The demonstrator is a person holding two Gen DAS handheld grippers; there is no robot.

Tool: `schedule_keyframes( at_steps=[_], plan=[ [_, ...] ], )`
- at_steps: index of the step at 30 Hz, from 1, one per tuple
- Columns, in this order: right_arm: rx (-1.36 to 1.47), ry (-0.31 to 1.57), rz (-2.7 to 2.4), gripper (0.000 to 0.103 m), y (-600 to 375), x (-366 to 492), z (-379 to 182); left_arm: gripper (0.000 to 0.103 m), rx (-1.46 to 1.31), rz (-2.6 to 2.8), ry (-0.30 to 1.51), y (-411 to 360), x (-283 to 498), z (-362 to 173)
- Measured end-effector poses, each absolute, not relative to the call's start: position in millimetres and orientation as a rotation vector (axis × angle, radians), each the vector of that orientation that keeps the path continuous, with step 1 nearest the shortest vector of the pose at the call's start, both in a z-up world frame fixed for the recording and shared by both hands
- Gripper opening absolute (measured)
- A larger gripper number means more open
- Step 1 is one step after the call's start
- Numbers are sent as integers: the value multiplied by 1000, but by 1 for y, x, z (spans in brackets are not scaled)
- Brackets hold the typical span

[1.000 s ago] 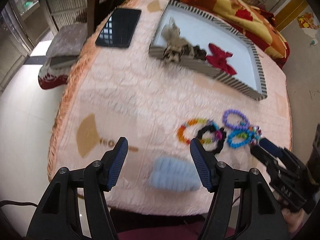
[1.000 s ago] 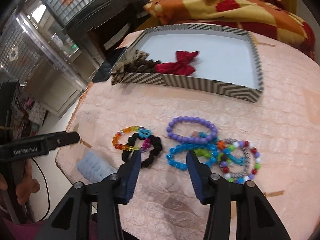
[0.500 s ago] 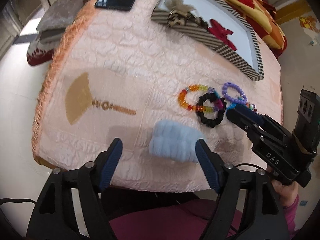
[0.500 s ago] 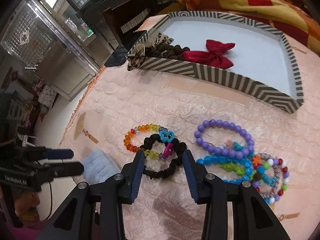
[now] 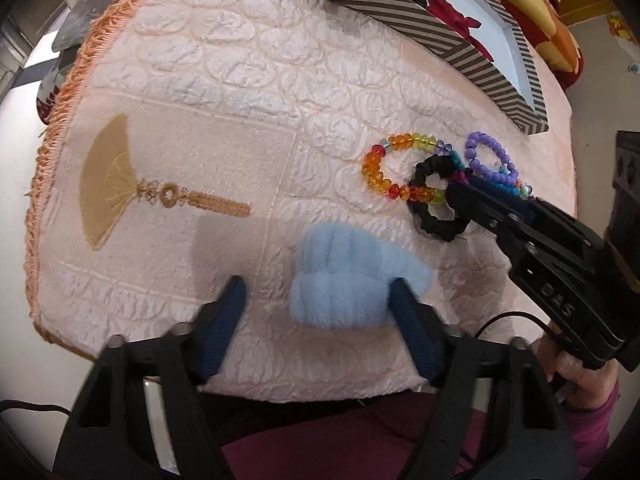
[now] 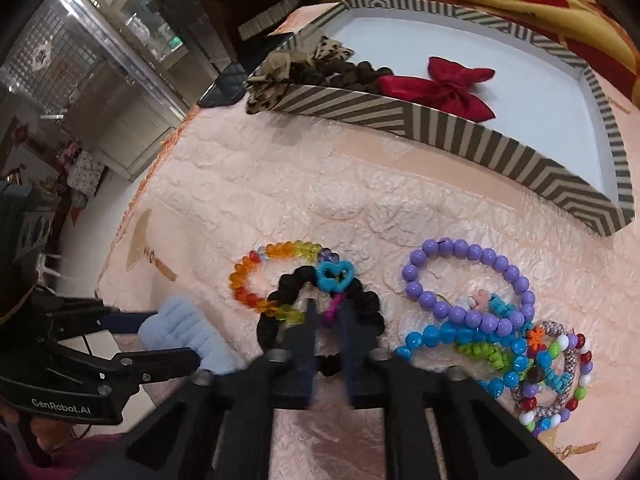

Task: Organize jewelry
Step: 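Grasp the light blue fuzzy hair tie with left tool while right grasps rainbow bracelet, then place the blue hair tie in the tray with left tool while right places rainbow bracelet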

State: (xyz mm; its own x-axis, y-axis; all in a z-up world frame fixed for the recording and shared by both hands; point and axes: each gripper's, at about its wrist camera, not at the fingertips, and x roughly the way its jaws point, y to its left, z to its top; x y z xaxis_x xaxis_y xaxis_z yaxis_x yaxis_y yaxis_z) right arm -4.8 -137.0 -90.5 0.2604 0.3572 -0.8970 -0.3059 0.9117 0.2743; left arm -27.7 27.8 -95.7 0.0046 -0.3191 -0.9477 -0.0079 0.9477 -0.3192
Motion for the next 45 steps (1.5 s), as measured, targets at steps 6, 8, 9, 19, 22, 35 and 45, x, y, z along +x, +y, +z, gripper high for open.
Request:
schedule_keyframes(
  at_steps=[6, 8, 9, 19, 22, 35, 45],
  plan=[
    [100, 1157, 481, 4, -142, -10, -63, 24, -208, -314, 1496, 22, -25, -78],
    [128, 1131, 489, 4, -145, -9, -50, 24, -197, -329, 1464, 25, -21, -66],
    [136, 1116, 489, 4, -145, -9, -43, 24, -192, -334, 1448, 26, -19, -61],
    [180, 963, 459, 4, -159, 16, 21, 24, -158, -356, 1299, 31, 21, -2],
    [183, 930, 434, 4, -164, 30, 34, 24, -142, -344, 1261, 30, 41, 11],
    [184, 940, 373, 4, -167, 114, 32, 24, -88, -310, 1168, 1, 154, 17],
    [165, 1049, 393, 4, -154, 174, -14, 24, -46, -261, 1224, -13, 226, -27]
  ],
)
